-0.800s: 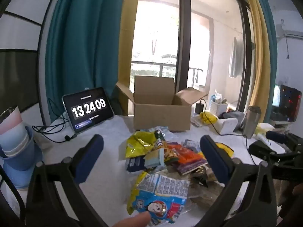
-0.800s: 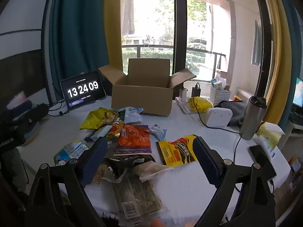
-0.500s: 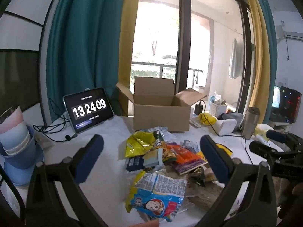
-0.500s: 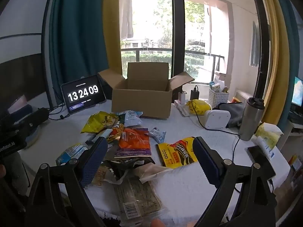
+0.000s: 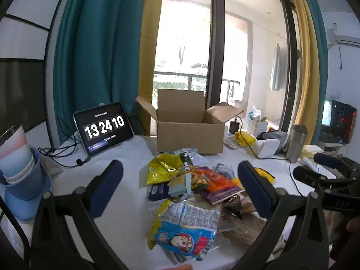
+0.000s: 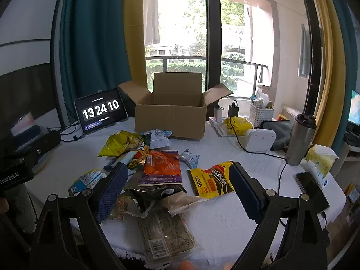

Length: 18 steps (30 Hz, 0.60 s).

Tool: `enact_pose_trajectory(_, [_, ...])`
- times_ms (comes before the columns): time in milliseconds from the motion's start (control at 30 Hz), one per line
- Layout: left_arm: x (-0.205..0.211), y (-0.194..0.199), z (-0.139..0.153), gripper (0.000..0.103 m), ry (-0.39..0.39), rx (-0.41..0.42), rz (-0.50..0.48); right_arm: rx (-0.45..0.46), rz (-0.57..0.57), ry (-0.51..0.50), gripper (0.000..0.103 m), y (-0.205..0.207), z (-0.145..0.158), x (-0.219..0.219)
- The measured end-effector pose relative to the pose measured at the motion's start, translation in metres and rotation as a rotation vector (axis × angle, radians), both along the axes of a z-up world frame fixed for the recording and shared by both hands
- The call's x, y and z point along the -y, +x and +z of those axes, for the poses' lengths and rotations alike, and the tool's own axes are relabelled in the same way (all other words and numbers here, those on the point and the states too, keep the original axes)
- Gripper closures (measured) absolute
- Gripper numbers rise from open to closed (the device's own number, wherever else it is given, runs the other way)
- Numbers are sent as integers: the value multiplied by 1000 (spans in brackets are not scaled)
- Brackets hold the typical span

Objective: Organize snacks

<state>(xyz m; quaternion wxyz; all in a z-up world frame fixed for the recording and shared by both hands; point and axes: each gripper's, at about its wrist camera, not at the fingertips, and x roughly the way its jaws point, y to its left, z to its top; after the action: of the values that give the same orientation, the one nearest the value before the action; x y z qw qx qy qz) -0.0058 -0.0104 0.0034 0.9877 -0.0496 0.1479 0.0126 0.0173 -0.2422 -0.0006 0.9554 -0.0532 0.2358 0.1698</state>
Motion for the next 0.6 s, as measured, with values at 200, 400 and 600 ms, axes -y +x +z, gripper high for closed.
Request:
enact_pose_trajectory(200, [-1, 1, 0, 0, -1, 0, -1, -12, 7, 3, 9, 0, -4, -1])
enact_pose_trajectory(400, [-1, 1, -1, 0, -5, -5, 1, -12, 9, 4, 9, -1, -4, -1])
enact_pose_trajectory(600, [0, 1, -1, 0, -5, -4, 1, -14, 11, 4, 10, -1, -4, -1])
